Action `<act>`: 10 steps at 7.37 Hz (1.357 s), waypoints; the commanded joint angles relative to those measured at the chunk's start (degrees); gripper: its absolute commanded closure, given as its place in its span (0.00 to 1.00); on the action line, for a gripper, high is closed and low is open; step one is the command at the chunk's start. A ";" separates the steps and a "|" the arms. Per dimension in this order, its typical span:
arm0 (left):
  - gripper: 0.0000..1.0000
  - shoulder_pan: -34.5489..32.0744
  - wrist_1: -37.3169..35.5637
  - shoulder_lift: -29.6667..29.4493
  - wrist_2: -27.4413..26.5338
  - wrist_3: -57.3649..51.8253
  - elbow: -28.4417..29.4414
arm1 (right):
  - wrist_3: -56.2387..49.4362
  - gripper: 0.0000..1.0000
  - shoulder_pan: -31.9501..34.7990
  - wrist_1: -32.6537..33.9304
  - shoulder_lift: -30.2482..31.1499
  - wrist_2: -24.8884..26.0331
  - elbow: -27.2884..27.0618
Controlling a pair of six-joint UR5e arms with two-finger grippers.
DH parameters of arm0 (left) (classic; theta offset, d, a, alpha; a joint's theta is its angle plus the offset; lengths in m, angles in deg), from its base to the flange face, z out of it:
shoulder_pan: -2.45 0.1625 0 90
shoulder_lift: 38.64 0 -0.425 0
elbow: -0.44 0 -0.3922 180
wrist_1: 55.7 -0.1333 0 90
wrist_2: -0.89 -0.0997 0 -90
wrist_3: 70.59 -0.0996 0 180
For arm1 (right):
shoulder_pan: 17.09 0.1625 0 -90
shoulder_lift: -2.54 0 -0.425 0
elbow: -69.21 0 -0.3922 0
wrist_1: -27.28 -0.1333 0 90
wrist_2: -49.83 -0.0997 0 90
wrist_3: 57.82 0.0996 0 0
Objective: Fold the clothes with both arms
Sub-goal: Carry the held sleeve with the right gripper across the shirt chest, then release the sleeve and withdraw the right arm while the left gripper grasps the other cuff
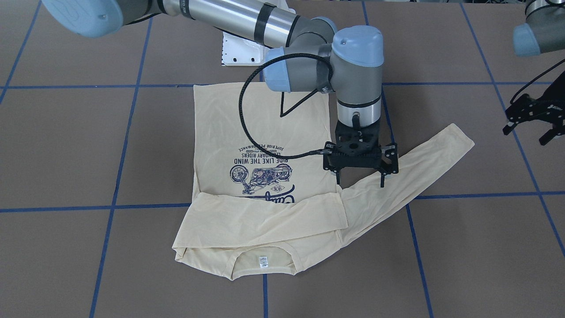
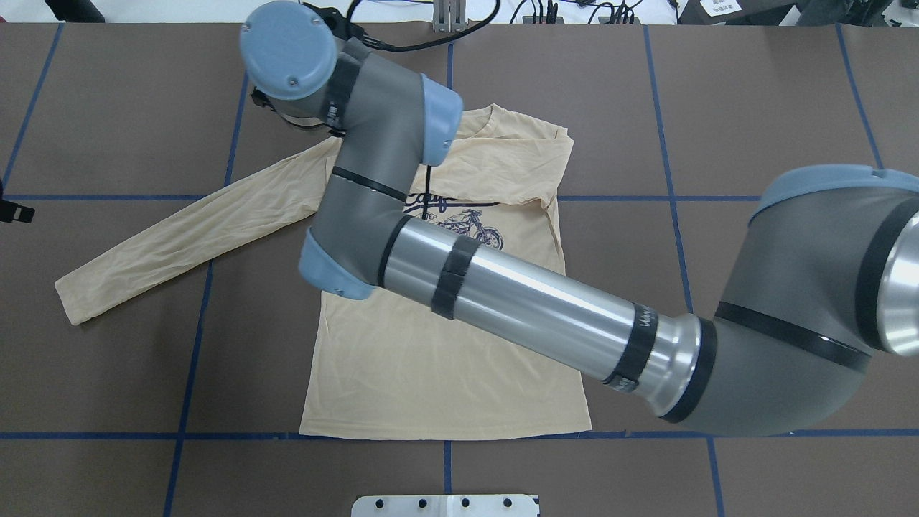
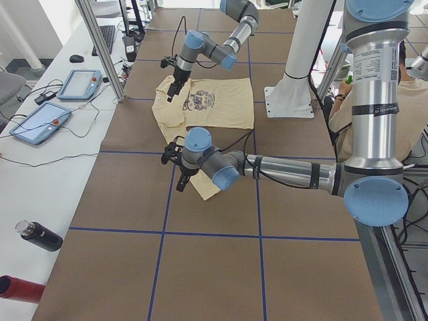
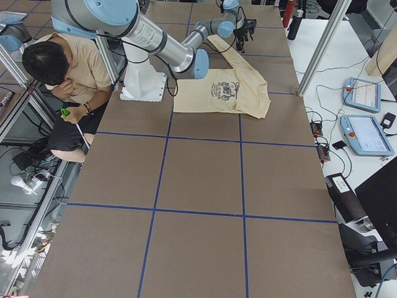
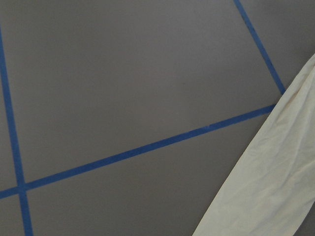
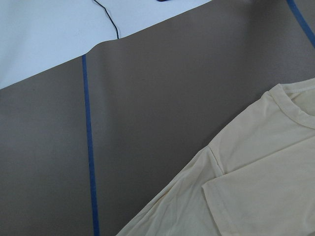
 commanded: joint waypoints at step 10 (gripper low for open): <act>0.88 9.23 11.66 0.49 2.01 9.19 11.63 | -4.81 0.01 8.05 6.73 25.17 -12.45 -29.20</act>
